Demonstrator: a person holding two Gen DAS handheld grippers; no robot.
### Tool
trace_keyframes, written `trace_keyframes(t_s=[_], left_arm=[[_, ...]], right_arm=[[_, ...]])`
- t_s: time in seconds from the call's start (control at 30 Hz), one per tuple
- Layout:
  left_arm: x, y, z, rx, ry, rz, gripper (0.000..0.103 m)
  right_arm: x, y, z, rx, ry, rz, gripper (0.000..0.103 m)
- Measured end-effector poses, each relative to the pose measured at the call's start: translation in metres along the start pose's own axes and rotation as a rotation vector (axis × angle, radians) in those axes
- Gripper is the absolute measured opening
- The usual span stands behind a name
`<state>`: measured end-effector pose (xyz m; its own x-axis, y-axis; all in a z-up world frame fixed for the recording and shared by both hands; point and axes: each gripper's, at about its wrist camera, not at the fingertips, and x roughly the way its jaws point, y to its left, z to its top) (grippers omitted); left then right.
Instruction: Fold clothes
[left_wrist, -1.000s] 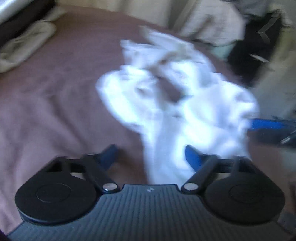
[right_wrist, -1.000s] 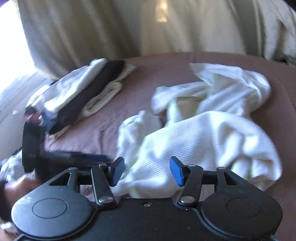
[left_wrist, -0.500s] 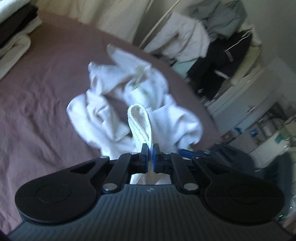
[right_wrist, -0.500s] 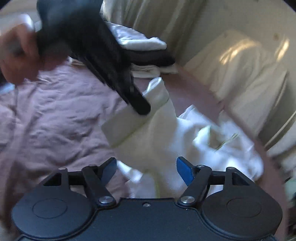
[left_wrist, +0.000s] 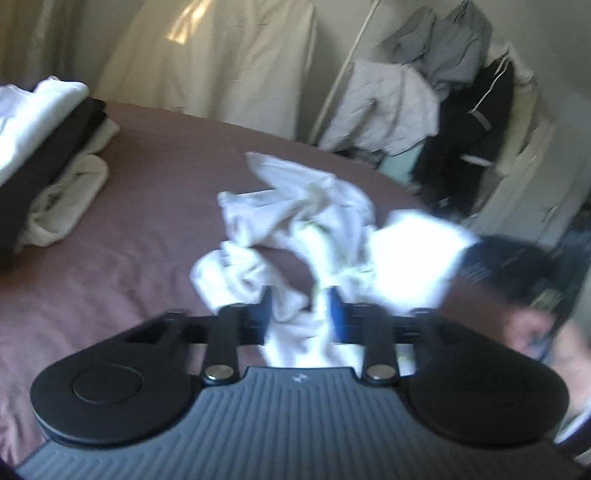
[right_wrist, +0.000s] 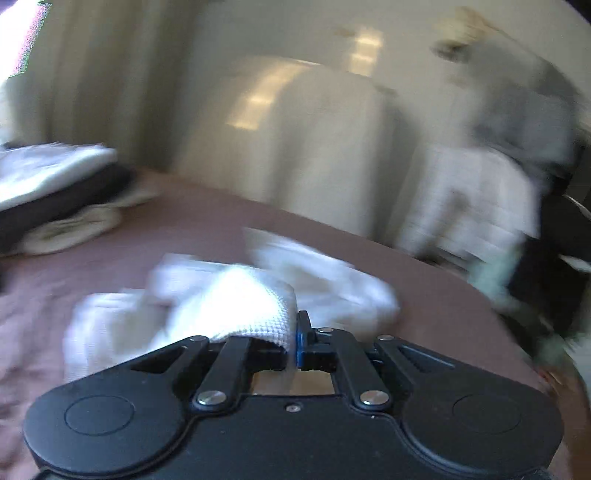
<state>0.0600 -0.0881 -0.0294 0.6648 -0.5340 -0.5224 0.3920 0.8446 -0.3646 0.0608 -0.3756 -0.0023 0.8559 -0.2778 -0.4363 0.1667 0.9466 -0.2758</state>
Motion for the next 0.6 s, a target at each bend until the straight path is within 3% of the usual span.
trace_keyframes(t_s=[0.13,0.33,0.37,0.4,0.43,0.47,0.6], left_arm=[[0.019,0.011,-0.011,-0.04,0.038,0.022,0.049],[0.059,0.018,-0.024,-0.099,0.149,0.003,0.049],[0.063,0.017,-0.026,-0.105,0.16,0.0,0.049],[0.066,0.016,-0.028,-0.112,0.168,-0.01,0.049],[0.069,0.016,-0.03,-0.123,0.176,-0.021,0.049],[0.073,0.015,-0.033,-0.137,0.187,-0.03,0.049],[0.092,0.014,-0.045,-0.178,0.241,-0.067,0.054]], right_arm=[[-0.006,-0.098,-0.039,0.058,0.121,-0.274,0.004],[-0.033,-0.233,-0.092,0.125,0.275,-0.611,0.004],[-0.034,-0.252,-0.103,0.195,0.309,-0.622,0.004],[-0.033,-0.268,-0.115,0.264,0.349,-0.631,0.013],[-0.032,-0.28,-0.125,0.34,0.395,-0.632,0.045],[-0.03,-0.29,-0.135,0.424,0.448,-0.624,0.055],[-0.036,-0.281,-0.145,0.636,0.422,-0.43,0.055]])
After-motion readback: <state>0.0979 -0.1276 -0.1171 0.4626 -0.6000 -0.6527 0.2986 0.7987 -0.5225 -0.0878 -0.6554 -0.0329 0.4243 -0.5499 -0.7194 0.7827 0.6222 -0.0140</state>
